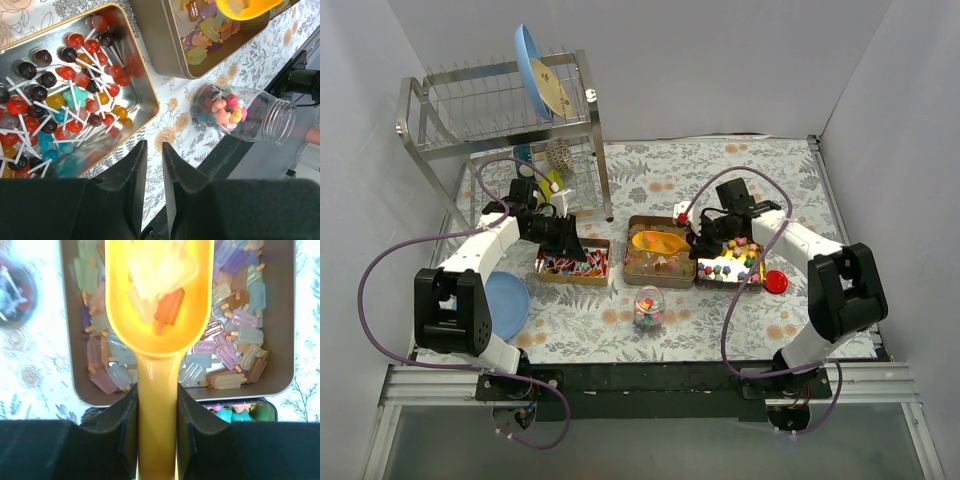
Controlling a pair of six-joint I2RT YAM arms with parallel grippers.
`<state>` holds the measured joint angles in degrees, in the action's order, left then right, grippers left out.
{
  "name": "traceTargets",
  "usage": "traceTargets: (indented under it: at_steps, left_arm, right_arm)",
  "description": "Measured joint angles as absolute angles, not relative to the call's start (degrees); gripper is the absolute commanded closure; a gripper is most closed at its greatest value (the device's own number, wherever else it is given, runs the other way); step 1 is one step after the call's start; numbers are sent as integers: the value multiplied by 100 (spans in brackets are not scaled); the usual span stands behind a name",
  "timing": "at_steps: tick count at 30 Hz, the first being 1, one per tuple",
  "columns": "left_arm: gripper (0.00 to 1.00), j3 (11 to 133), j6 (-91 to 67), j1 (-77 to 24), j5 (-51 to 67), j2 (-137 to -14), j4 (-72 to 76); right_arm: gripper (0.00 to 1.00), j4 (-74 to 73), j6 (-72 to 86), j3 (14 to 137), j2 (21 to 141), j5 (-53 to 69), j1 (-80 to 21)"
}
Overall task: Pack the candies
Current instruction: Scoop the fake candies from the storage box, then place the fake candies in the packing bottle.
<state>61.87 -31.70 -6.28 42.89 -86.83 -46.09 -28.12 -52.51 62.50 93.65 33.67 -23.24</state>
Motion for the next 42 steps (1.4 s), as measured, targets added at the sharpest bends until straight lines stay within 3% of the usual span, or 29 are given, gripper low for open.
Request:
traceTargets:
  at_steps: [8, 11, 22, 31, 42]
  left_arm:
    - [76, 6156, -3124, -523, 4174, -8680, -4580]
    - [68, 6125, -3109, -467, 4134, -8652, -4512]
    - [63, 5527, -3256, -360, 4018, -8084, -4318]
    - [63, 5221, -3653, -309, 3931, -7096, -4193]
    - [63, 5218, -3992, -158, 3942, -7100, -3972]
  right_arm:
    - [99, -2189, -4692, 5680, 8541, 3710, -2204]
    - [99, -2316, -4897, 5697, 8241, 3677, -2163]
    - [99, -4268, -6071, 6626, 7459, 3616, -2139]
    - [99, -6007, -6956, 7380, 7481, 3378, -2139]
    - [99, -6862, -7677, 7507, 7483, 2617, -2681]
